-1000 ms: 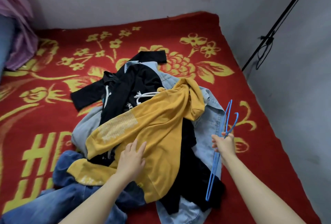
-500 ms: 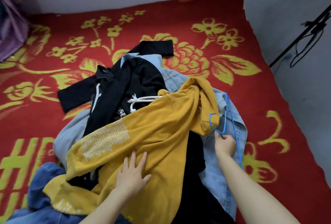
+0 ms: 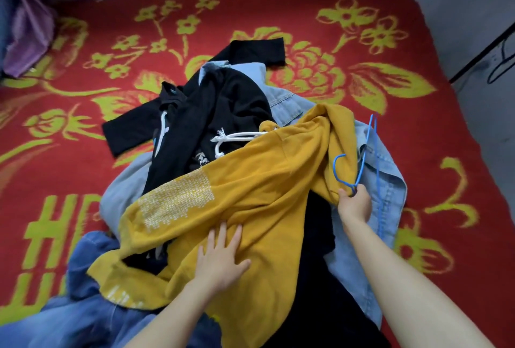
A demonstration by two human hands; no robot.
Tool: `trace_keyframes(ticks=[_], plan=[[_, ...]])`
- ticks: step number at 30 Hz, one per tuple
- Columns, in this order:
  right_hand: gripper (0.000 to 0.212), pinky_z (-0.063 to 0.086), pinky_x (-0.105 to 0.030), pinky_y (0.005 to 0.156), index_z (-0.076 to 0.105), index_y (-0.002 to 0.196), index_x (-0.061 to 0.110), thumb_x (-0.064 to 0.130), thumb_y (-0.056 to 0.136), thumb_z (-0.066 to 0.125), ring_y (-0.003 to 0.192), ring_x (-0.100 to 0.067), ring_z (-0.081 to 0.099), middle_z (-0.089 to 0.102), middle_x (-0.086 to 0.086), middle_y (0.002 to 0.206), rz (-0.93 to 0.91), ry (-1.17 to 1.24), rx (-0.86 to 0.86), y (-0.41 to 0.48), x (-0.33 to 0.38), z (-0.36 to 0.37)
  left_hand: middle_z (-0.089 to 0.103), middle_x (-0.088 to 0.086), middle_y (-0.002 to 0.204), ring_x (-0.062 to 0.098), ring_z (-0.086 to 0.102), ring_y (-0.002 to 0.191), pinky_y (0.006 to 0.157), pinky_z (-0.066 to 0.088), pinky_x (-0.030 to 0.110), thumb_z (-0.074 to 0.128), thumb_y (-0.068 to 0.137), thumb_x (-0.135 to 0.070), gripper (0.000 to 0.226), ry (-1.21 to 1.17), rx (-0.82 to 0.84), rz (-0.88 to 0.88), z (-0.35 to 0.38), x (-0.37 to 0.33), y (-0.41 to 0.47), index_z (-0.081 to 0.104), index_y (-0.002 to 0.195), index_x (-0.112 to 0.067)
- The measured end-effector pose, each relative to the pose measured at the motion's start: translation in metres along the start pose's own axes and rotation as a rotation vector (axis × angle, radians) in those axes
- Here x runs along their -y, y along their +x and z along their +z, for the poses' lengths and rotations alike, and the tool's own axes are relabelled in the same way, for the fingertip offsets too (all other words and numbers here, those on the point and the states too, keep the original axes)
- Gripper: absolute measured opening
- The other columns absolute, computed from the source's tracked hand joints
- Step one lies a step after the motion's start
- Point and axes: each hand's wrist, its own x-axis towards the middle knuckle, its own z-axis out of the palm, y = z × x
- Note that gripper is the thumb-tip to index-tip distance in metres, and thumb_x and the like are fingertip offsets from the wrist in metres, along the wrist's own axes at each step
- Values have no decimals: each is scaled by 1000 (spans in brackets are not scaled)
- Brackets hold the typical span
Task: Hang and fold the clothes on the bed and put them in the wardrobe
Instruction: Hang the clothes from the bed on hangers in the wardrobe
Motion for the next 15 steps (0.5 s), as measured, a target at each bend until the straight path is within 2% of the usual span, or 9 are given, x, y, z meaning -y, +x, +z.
trace_keyframes(ticks=[2,5,8,10,13,15], plan=[[14,31,-33,67,49,88,6,16,91,59,93,-37,56,60,-22,96,-1,-7,-3,-23,-11,-10,-20,0,156,25,-14,144,117,7,44,35,92,-59,74,-17,-19,21,1,-1,-15,-9,148,-37],[20,36,-35,73,56,100,-4,13,89,61,97,-37,57,62,-24,101,26,20,-27,-58,-29,-25,-13,2,158,25,-12,144,116,8,41,35,93,-56,71,-13,-44,33,6,-4,-46,-4,149,-36],[20,34,-35,71,56,96,-7,10,88,61,95,-38,58,63,-27,99,44,52,-43,-88,-38,-37,-11,2,158,23,-12,144,116,8,38,33,95,-55,68,-72,-71,35,11,-5,-77,-2,149,-35],[22,38,-37,75,56,98,-9,10,88,61,98,-39,58,62,-27,101,72,98,-65,-110,-37,-47,-9,2,158,21,-10,145,116,10,36,33,95,-55,67,-122,-114,28,11,-1,-98,0,150,-34],[34,42,-40,84,55,111,-11,14,89,62,105,-40,56,60,-26,113,140,160,-123,-138,-25,-68,-6,2,158,19,-9,144,115,11,36,32,96,-54,65,-183,-188,40,7,8,-127,4,150,-33],[35,41,-39,80,56,110,-11,15,88,63,105,-39,56,59,-26,114,144,210,-169,-152,-12,-84,-3,2,158,19,-8,144,115,12,37,33,96,-54,64,-212,-240,60,0,15,-140,6,150,-33]])
